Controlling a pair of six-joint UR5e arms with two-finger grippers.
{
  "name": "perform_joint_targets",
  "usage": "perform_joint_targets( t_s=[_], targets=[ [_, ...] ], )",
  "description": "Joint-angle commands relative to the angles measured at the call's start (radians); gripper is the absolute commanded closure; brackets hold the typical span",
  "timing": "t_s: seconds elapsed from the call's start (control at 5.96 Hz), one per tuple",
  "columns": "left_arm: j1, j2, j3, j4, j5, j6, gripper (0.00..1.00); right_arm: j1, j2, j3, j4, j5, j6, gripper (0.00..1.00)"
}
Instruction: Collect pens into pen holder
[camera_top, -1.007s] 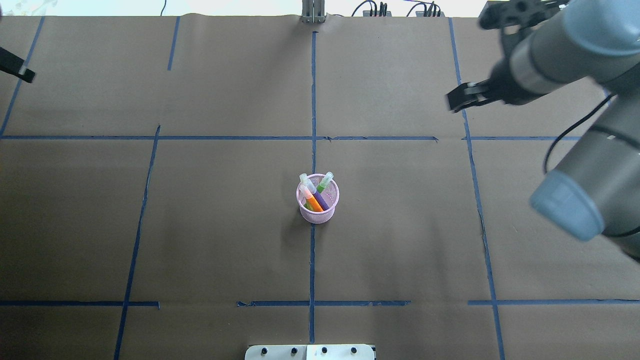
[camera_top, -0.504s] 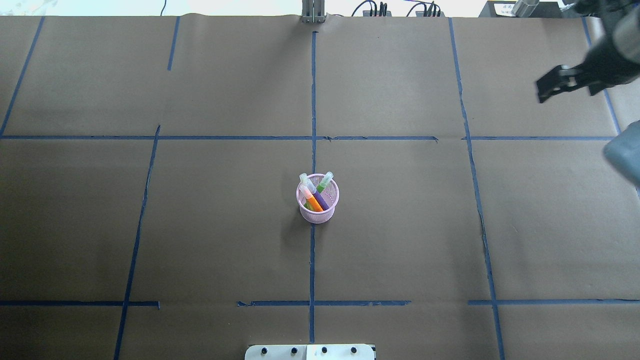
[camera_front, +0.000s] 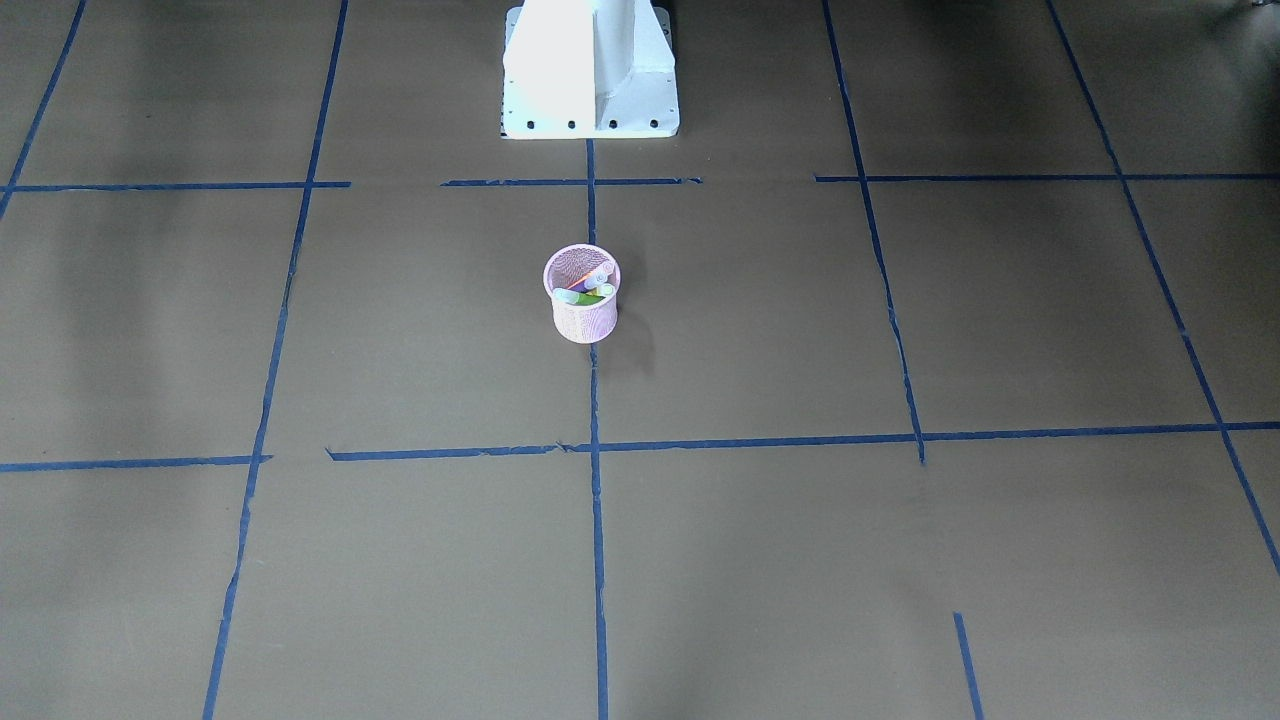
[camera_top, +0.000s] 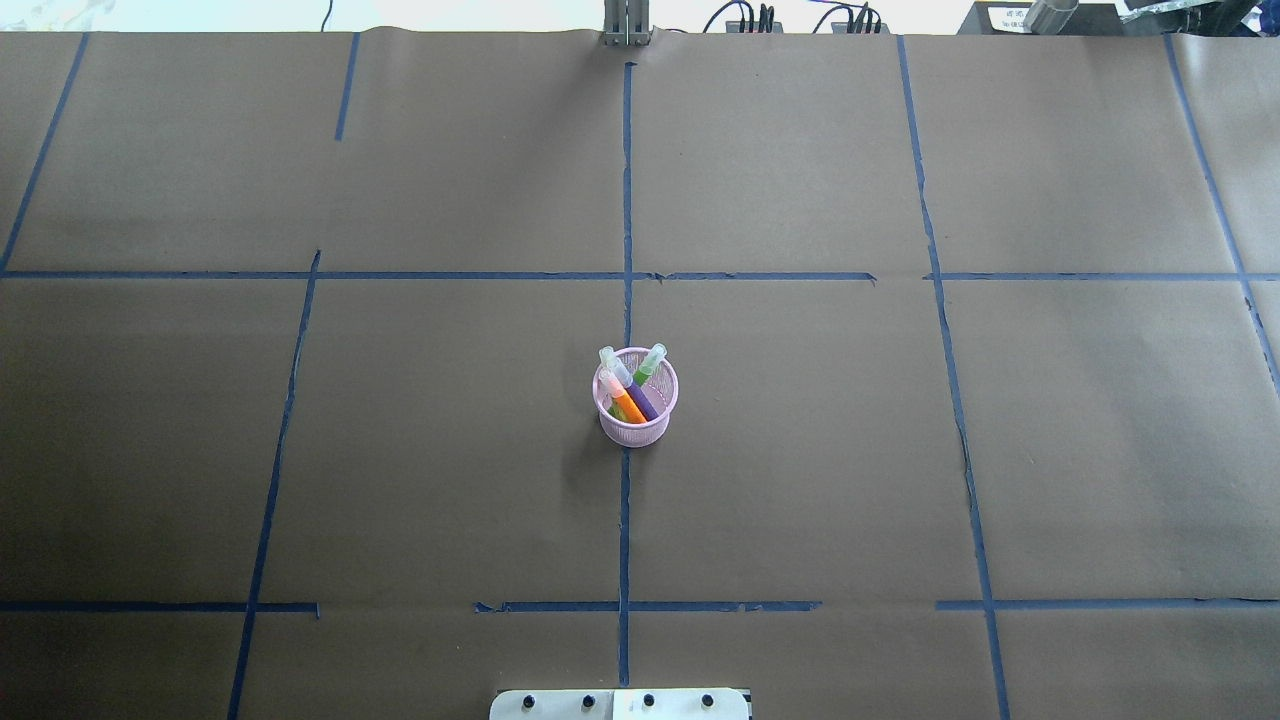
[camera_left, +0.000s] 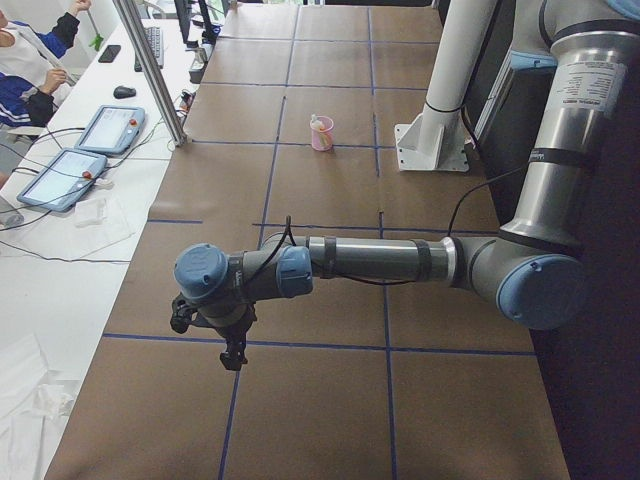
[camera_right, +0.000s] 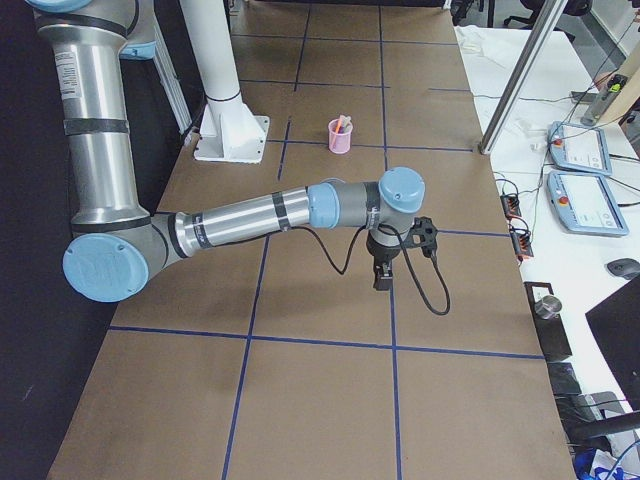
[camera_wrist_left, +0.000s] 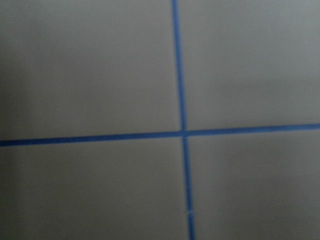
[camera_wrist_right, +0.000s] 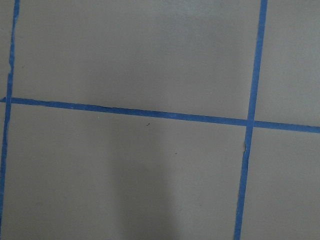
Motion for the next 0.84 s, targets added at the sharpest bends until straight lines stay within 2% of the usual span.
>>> perform_joint_targets(
  t_s=[0.0, 0.34, 0.67],
  targets=[
    [-0.011, 0.079, 0.021, -0.076, -0.001, 0.012, 0.00, 0.017, -0.025, -0.033, 0.071, 0.021, 0.009, 0.00],
    [-0.009, 0.094, -0.039, -0.098, 0.006, -0.082, 0.00, 0.061, -0.096, -0.071, 0.079, 0.016, 0.000, 0.00],
    [0.012, 0.097, -0.120, -0.095, 0.013, -0.151, 0.00, 0.126, -0.102, -0.114, 0.079, 0.019, -0.036, 0.00]
  ],
)
